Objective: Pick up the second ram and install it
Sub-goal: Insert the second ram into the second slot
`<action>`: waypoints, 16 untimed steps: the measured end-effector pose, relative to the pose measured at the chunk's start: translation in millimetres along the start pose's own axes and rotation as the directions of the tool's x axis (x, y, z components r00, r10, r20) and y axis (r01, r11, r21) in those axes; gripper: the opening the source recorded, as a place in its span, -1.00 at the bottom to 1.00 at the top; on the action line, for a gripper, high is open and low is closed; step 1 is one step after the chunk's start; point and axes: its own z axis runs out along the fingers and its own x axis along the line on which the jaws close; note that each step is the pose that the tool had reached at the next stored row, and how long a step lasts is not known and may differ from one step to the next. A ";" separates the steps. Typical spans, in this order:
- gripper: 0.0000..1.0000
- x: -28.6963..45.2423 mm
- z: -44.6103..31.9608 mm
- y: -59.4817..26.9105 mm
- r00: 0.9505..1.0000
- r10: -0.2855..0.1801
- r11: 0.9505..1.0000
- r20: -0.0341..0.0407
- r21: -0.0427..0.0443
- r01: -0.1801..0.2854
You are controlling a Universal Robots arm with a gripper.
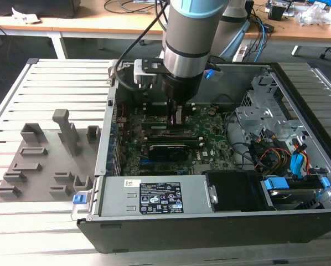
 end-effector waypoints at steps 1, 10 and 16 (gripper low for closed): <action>-0.73 0.4 4.1 -8.5 1.000 0.000 1.000 0.000 0.000 0.000; -0.73 1.8 20.2 -18.6 1.000 0.001 1.000 -0.024 0.000 -0.001; -0.73 0.5 25.5 -17.7 1.000 -0.004 1.000 -0.026 0.000 0.004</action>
